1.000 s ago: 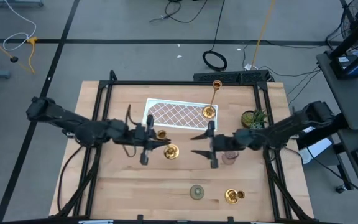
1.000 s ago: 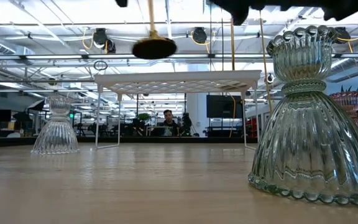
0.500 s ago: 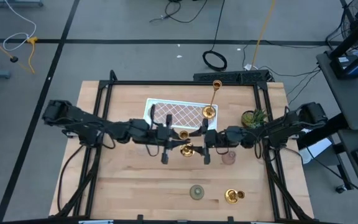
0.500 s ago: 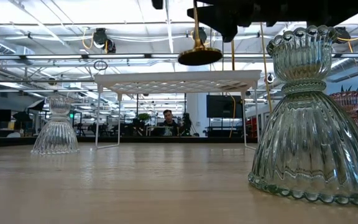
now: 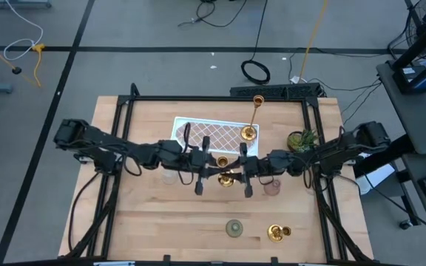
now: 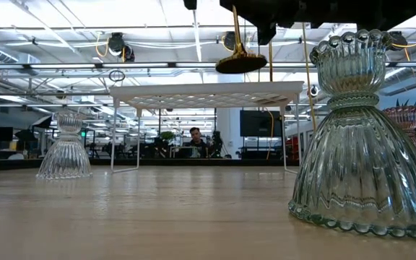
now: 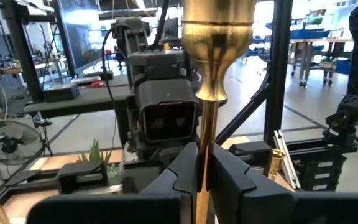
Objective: Pick & Place candle stick holders
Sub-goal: Put the left gold candle holder on the shelf
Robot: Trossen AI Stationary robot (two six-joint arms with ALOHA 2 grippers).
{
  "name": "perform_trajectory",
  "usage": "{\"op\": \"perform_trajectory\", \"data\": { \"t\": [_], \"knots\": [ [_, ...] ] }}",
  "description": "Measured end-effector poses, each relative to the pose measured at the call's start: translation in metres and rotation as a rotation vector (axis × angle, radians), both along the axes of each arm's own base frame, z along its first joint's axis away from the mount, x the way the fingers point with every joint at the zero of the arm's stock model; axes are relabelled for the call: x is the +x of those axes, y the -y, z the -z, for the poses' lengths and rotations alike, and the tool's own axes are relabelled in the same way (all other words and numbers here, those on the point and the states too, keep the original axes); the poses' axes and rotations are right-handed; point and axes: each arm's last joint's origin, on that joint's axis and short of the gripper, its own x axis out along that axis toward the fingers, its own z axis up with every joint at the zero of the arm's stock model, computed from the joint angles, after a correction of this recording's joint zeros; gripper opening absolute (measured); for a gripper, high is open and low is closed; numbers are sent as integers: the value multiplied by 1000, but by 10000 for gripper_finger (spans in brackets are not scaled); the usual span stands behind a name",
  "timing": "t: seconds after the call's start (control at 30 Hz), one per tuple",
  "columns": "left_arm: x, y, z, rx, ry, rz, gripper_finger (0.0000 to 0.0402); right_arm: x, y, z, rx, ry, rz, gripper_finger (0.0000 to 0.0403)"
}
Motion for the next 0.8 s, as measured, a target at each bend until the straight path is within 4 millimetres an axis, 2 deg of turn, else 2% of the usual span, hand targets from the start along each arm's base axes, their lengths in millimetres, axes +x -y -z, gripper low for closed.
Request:
{"op": "perform_trajectory", "data": {
  "t": [0.07, 0.3, 0.63, 0.8],
  "knots": [
    [0, 0, 1, -8, -10, -18, 31, 0, 0, 1, -6, -6, -1, 16],
    [0, -1, 2, -8, -24, -22, 28, 0, 0, 1, 19, -13, 1, 13],
    [0, -1, 5, 35, -53, -34, 123, -1, 2, -4, 28, 26, 40, 11],
    [-20, -6, -11, 53, -110, -154, 156, -9, 5, -17, -14, 53, 177, 11]
  ]
}}
